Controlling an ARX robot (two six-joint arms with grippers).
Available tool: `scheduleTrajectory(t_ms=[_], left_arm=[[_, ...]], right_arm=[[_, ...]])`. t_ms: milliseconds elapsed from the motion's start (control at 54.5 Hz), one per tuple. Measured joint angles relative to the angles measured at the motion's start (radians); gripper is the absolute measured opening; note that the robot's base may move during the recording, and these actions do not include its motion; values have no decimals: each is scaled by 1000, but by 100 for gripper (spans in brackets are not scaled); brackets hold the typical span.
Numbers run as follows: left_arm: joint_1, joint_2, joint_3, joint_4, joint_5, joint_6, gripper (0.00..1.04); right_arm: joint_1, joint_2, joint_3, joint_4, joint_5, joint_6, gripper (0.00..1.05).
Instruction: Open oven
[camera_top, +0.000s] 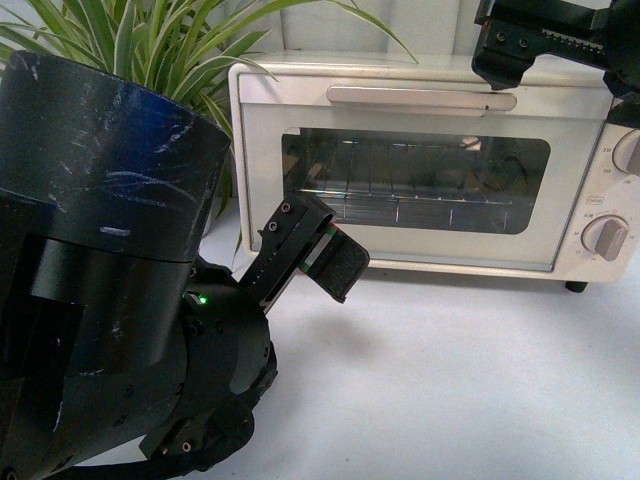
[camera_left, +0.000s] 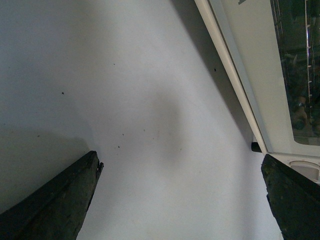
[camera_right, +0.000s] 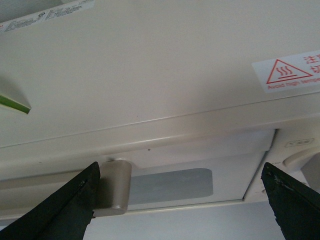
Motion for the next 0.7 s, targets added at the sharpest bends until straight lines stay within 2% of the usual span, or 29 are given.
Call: scheduleTrajectory(t_ms=[367,697], left_arm=[[3,0,0,0,2,-2,98],[13,0,0,0,2,-3,98]], right_arm=[[26,51,70,-58,0,7,95],[31,33,38,-58,-28,-11,95]])
